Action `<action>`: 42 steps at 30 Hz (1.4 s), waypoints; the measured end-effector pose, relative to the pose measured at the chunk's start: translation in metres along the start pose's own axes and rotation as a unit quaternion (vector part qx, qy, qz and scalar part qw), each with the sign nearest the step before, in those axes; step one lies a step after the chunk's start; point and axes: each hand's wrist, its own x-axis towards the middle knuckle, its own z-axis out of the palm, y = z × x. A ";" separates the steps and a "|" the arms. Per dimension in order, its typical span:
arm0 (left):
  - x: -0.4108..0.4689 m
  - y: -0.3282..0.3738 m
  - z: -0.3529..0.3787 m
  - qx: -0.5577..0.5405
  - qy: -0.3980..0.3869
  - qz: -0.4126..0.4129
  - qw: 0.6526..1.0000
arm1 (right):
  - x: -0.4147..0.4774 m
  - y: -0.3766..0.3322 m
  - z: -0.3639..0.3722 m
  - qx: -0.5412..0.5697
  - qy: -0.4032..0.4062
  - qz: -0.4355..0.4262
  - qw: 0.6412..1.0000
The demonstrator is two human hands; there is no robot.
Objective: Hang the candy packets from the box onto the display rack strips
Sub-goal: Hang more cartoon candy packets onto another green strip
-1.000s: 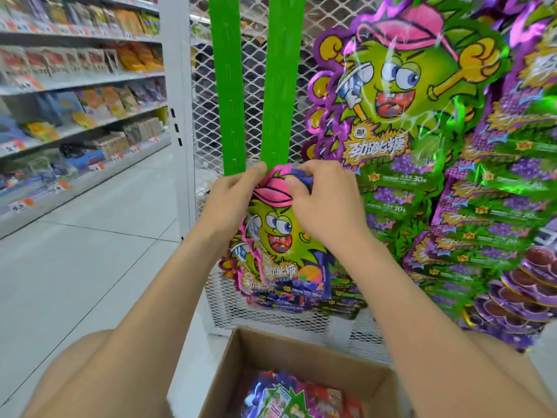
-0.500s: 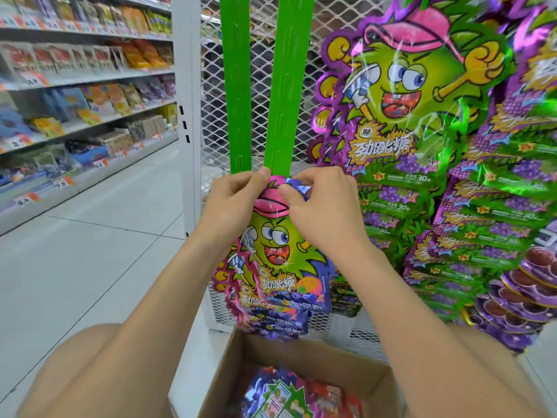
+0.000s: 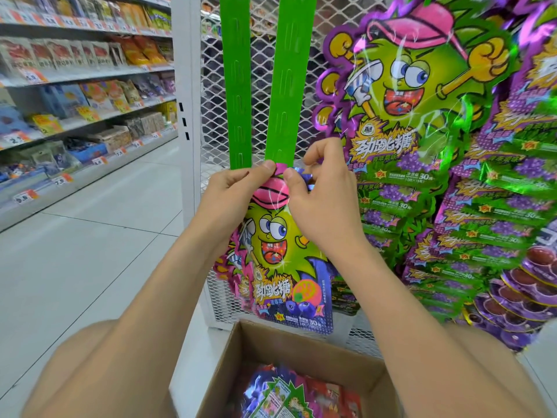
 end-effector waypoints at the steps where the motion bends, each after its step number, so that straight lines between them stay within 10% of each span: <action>1: 0.000 -0.001 0.000 0.003 0.001 0.005 1.000 | -0.002 0.003 0.000 -0.004 -0.006 0.008 1.000; 10: -0.001 -0.021 -0.004 0.141 -0.027 0.104 0.984 | -0.029 0.024 -0.007 -0.054 -0.069 0.056 0.995; 21: -0.053 -0.093 0.014 0.478 0.147 0.320 0.804 | -0.095 0.056 -0.023 -0.224 -0.014 -0.152 0.963; 24: -0.073 -0.147 0.027 0.538 -0.057 0.145 0.828 | -0.132 0.076 -0.029 -0.251 -0.192 -0.067 0.946; 29: -0.107 -0.284 0.034 0.560 -0.406 -0.173 0.701 | -0.179 0.119 -0.028 -0.307 -0.496 0.081 0.808; 42: -0.192 -0.419 0.035 0.541 -0.250 -0.388 0.703 | -0.275 0.240 -0.012 -0.328 -0.662 0.188 0.648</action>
